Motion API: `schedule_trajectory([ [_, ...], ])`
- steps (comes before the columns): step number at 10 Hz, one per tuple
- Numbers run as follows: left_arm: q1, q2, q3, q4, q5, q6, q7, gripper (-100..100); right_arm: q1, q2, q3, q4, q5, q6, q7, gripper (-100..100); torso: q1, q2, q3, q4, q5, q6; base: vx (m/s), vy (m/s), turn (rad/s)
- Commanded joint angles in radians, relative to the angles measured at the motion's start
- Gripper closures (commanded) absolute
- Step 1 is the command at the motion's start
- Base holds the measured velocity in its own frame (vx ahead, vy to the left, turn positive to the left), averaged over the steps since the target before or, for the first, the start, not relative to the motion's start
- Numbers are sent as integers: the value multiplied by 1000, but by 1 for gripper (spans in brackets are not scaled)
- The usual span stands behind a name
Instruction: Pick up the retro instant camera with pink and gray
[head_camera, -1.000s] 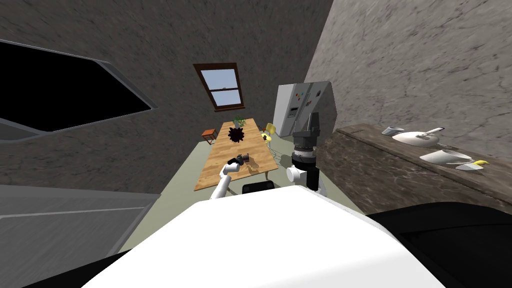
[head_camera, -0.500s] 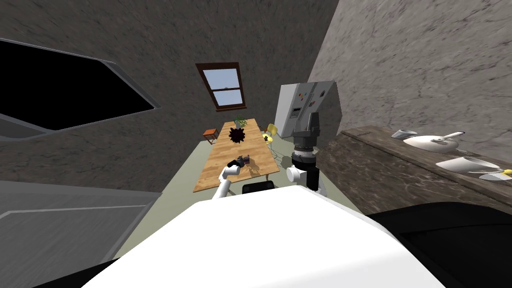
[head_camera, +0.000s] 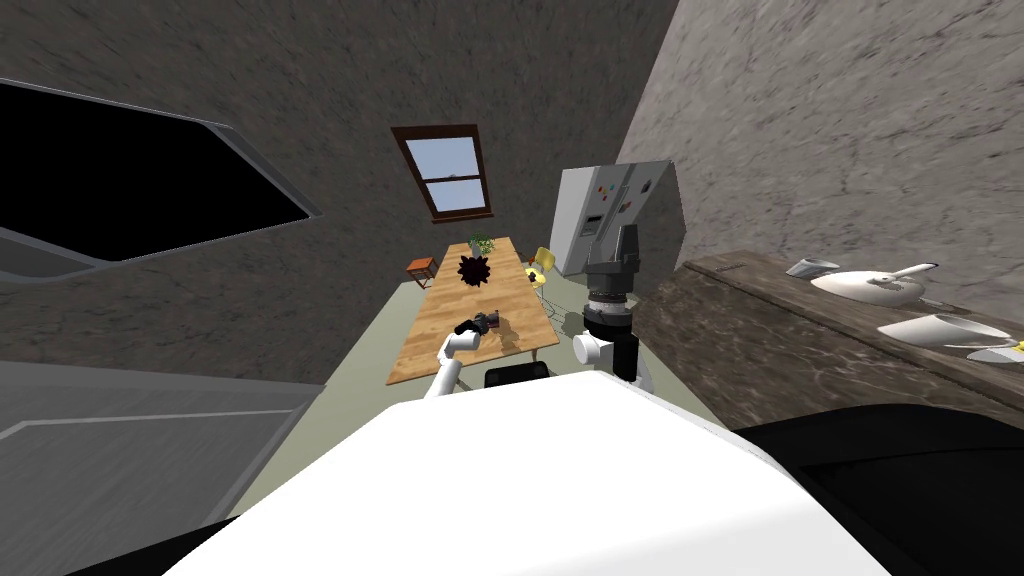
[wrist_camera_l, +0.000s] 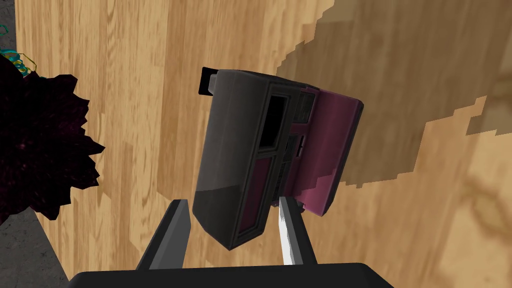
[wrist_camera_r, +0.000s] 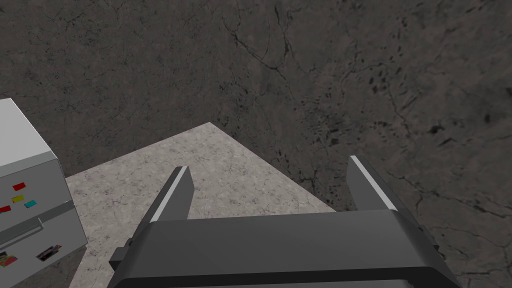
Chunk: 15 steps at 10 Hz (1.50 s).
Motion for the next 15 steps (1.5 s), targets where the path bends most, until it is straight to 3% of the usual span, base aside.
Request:
schedule_trajectory([
  [1, 0, 0, 0, 0, 0, 0, 0, 100, 0, 0, 0, 0, 0, 0, 0, 0, 0, 0, 0, 0, 0, 0, 0, 0, 0],
  [2, 0, 0, 0, 0, 0, 0, 0, 0, 0, 0, 0, 0, 0, 0, 0, 0, 0, 0, 0, 0, 0, 0, 0, 0, 0],
  [3, -49, 2, 19, 50, 7, -26, 0, 100, 0, 0, 0, 0, 0, 0, 0, 0, 0, -1, 0, 0, 0, 0, -47, 19, -100],
  [6, -150, 6, 63, 166, 15, -72, 1, 100, 0, 0, 0, 0, 0, 0, 0, 0, 3, 7, 4, 1, 1, -1, -118, 35, -90],
  [8, -168, 6, 63, 222, 15, -72, 1, 100, 0, 0, 0, 0, 0, 0, 0, 0, 1, 6, 3, 1, 1, -1, -49, 8, -17],
  [9, -210, 8, 85, 247, 19, -94, 2, 100, 0, 0, 0, 0, 0, 0, 0, 0, 1, 4, 2, 0, 0, -1, -57, 19, -75],
  [10, -227, 8, 85, 272, 19, -94, 2, 100, 0, 0, 0, 0, 0, 0, 0, 0, 1, 4, 2, 1, 0, 0, -61, 16, -56],
  [11, -227, 8, 85, 303, 19, -94, 2, 100, 0, 0, 0, 0, 0, 0, 0, 0, 1, 4, 2, 1, 0, 0, -27, -2, 3],
  [12, -272, 9, 107, 329, 23, -117, 2, 100, 0, 0, 0, 0, 0, 0, 0, 0, 1, 3, 1, -1, 0, -1, -72, 7, -80],
  [14, -286, 9, 107, 383, 23, -117, 2, 100, 0, 0, 0, 0, 0, 0, 0, 0, 1, 5, 2, 0, 0, 0, -50, 12, -18],
  [15, -337, 11, 129, 422, 27, -140, 3, 100, 0, 0, 0, 0, 0, 0, 0, 0, 1, 3, 1, 0, 0, -1, -53, 5, -60],
])
